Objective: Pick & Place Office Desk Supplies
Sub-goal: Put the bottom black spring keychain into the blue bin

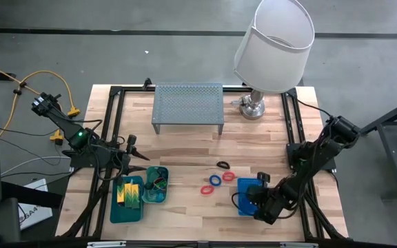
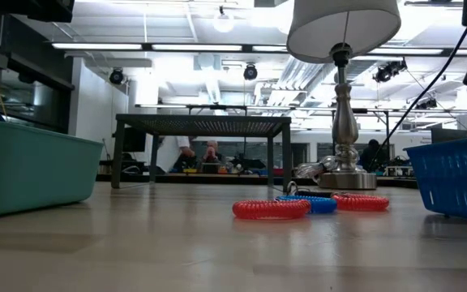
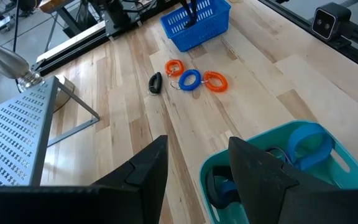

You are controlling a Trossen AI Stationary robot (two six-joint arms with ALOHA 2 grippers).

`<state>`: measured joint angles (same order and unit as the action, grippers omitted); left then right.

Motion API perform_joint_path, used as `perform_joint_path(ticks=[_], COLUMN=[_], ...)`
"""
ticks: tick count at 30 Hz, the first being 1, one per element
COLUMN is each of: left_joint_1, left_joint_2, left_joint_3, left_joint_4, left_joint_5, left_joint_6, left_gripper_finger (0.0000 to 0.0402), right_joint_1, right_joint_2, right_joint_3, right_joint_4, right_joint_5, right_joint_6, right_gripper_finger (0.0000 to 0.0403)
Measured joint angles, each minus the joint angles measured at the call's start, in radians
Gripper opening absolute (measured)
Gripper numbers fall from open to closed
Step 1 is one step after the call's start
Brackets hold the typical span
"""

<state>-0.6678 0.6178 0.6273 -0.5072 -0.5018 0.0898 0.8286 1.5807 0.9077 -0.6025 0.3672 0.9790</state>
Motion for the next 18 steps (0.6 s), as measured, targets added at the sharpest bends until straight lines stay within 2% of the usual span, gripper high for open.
perform_joint_path(ticks=[18], left_joint_1=[0.000], left_joint_2=[0.000], left_joint_3=[0.000], left_joint_4=[0.000], left_joint_5=[0.000], left_joint_6=[0.000], left_gripper_finger=[0.0161], right_joint_1=[-0.006], right_joint_2=[0.010], right_joint_3=[0.000], right_joint_4=[-0.004], right_joint_5=[0.001], right_joint_6=[0.024], right_gripper_finger=[0.0009])
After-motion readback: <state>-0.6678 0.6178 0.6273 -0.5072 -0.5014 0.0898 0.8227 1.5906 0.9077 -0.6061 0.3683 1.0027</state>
